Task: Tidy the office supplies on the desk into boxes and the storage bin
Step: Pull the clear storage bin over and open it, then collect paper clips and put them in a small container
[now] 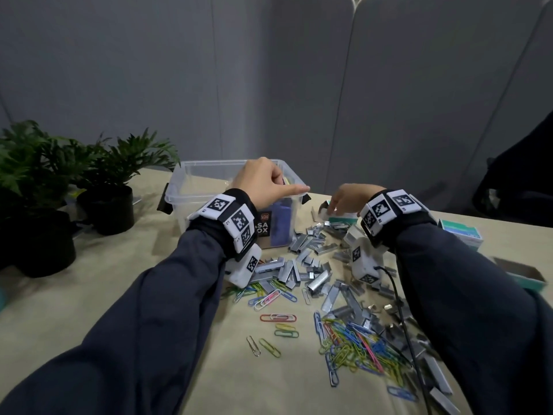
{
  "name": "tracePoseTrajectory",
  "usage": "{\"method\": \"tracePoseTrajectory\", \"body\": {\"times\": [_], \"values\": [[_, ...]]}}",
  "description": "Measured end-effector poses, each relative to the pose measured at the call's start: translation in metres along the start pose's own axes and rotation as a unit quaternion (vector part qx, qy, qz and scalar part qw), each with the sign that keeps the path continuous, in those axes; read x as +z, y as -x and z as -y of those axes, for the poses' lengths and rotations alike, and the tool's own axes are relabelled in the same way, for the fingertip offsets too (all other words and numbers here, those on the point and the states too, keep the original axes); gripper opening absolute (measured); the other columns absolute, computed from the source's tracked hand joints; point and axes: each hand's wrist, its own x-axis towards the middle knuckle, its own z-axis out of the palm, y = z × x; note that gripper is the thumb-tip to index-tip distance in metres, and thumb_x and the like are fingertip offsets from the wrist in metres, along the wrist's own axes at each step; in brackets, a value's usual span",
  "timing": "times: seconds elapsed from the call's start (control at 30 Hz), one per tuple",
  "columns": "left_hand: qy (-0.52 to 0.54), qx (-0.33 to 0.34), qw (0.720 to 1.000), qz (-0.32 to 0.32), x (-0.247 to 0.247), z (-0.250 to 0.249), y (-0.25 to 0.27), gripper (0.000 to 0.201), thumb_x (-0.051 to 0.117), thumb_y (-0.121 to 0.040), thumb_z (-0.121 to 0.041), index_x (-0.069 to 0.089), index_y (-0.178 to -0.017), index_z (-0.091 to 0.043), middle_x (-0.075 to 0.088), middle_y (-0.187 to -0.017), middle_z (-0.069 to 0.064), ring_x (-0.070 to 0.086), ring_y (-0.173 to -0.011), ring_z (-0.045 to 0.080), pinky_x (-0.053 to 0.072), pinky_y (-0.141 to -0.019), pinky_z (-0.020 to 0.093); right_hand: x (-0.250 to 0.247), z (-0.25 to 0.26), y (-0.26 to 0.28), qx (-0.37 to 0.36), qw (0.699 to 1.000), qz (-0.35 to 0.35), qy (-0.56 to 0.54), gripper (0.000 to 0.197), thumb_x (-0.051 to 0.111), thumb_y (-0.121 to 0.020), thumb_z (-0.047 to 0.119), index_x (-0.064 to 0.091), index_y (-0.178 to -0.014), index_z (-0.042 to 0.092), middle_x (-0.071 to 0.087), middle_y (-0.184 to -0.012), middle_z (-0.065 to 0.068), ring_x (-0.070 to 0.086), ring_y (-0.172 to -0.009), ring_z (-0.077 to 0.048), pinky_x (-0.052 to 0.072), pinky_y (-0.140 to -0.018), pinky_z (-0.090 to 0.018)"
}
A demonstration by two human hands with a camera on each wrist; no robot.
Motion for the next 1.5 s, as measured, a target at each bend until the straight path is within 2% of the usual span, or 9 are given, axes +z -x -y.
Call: {"method": "tracePoseTrajectory", "body": {"times": [0.2, 0.3, 0.43, 0.53, 0.7, 0.93, 1.17, 1.3, 1.5], "values": [[-0.005, -0.006, 1.000, 0.017, -0.001, -0.001, 0.002, 0.059, 0.074, -0.068, -0.062, 0.047, -0.048, -0.014, 0.048, -0.046, -0.005, 0.046, -0.048, 0.011, 0.047, -0.058, 0.031, 0.003, -0.024, 0.008, 0.050, 0.998, 0.024, 0.019, 0.049, 0.082, -0.064, 0.060, 0.062, -0.086, 0.020, 0.064, -0.085, 0.005, 0.061, -0.078, -0.018, 0.043, -0.065, -0.029], [-0.008, -0.015, 1.000, 0.022, -0.001, -0.004, 0.003, 0.060, 0.074, -0.069, -0.063, 0.044, -0.046, -0.016, 0.046, -0.045, -0.005, 0.045, -0.048, 0.013, 0.043, -0.056, 0.028, 0.012, -0.032, 0.012, 0.037, 0.993, 0.112, 0.004, 0.090, 0.080, -0.044, 0.075, 0.068, -0.113, 0.018, 0.068, -0.107, 0.002, 0.064, -0.096, -0.019, 0.053, -0.089, -0.036], [-0.009, -0.032, 0.999, 0.030, -0.001, -0.002, 0.002, 0.060, 0.073, -0.067, -0.065, 0.045, -0.047, -0.017, 0.049, -0.047, -0.002, 0.048, -0.051, 0.016, 0.050, -0.060, 0.036, 0.011, -0.028, 0.044, 0.044, 0.987, 0.152, -0.009, 0.071, 0.084, -0.067, 0.052, 0.060, -0.125, 0.017, 0.062, -0.121, -0.001, 0.060, -0.115, -0.025, 0.051, -0.098, -0.039], [-0.014, -0.033, 0.999, 0.029, 0.000, -0.003, 0.003, 0.059, 0.072, -0.068, -0.066, 0.049, -0.050, -0.015, 0.056, -0.052, 0.003, 0.055, -0.056, 0.020, 0.054, -0.067, 0.040, 0.015, -0.037, 0.049, 0.043, 0.994, 0.097, -0.015, 0.086, 0.094, -0.051, 0.041, 0.054, -0.126, 0.030, 0.058, -0.114, 0.003, 0.061, -0.106, -0.021, 0.056, -0.090, -0.038], [-0.044, -0.030, 0.999, 0.005, -0.003, -0.012, 0.011, 0.064, 0.070, -0.071, -0.065, 0.064, -0.060, -0.002, 0.060, -0.056, 0.004, 0.060, -0.062, 0.023, 0.052, -0.066, 0.036, 0.012, -0.035, 0.073, 0.024, 0.999, 0.022, -0.017, 0.071, 0.081, -0.072, 0.003, 0.054, -0.135, 0.020, 0.055, -0.117, 0.000, 0.058, -0.097, -0.020, 0.054, -0.078, -0.030], [0.054, 0.075, 0.981, -0.169, 0.003, -0.051, 0.033, 0.022, 0.070, -0.083, -0.030, 0.065, -0.068, -0.014, 0.062, -0.063, -0.004, 0.054, -0.057, 0.007, 0.049, -0.061, 0.022, 0.004, -0.048, 0.090, 0.071, 0.962, -0.132, -0.229, 0.026, 0.085, -0.067, 0.002, 0.073, -0.089, -0.004, 0.074, -0.084, -0.018, 0.074, -0.079, -0.028, 0.061, -0.078, -0.042], [0.028, 0.077, 0.987, 0.140, 0.022, -0.091, 0.058, 0.059, 0.081, -0.063, -0.057, 0.066, -0.104, -0.018, 0.067, -0.092, -0.006, 0.063, -0.081, 0.007, 0.052, -0.073, 0.023, 0.000, -0.046, 0.103, 0.070, 0.862, -0.209, -0.457, 0.008, 0.066, -0.082, 0.002, 0.069, -0.080, -0.006, 0.068, -0.072, -0.016, 0.069, -0.060, -0.019, 0.060, -0.065, -0.029], [-0.033, 0.083, 0.980, 0.179, 0.031, -0.090, 0.062, 0.076, 0.078, -0.067, -0.057, 0.054, -0.126, -0.017, 0.058, -0.115, -0.001, 0.057, -0.097, 0.013, 0.050, -0.082, 0.031, -0.002, -0.031, 0.120, 0.025, 0.796, -0.148, -0.586, 0.012, 0.060, -0.090, -0.004, 0.060, -0.101, -0.010, 0.065, -0.076, -0.016, 0.068, -0.056, -0.015, 0.059, -0.059, -0.020], [0.027, 0.063, 0.988, 0.138, 0.024, -0.084, 0.064, 0.044, 0.074, -0.083, -0.035, 0.060, -0.118, -0.012, 0.060, -0.110, 0.002, 0.060, -0.088, 0.014, 0.050, -0.076, 0.030, 0.002, -0.016, 0.136, -0.021, 0.776, -0.121, -0.618, 0.006, 0.057, -0.095, 0.000, 0.059, -0.095, -0.005, 0.066, -0.085, -0.018, 0.068, -0.074, -0.022, 0.059, -0.074, -0.026]]}}
